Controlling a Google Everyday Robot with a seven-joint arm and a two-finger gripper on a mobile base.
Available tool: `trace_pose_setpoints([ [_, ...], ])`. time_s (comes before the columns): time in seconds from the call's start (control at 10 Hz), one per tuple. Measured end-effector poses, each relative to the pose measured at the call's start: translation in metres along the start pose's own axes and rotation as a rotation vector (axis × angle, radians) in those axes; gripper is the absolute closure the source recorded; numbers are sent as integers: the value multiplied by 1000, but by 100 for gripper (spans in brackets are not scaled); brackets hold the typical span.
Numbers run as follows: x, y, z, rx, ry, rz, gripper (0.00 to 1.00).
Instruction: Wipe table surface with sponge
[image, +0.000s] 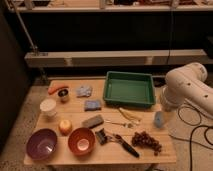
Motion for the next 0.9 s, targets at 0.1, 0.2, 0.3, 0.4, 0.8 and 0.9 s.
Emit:
trace_pose_setpoints([
  [0.1, 0, 0, 0, 0, 0, 0, 35],
  [0.2, 0, 0, 0, 0, 0, 0, 35],
  [0.3, 0, 0, 0, 0, 0, 0, 35],
  [0.4, 0, 0, 0, 0, 0, 0, 35],
  [0.8, -30, -7, -13, 31, -58, -74, 35],
  [0.9, -51, -10, -18, 41, -86, -103, 35],
])
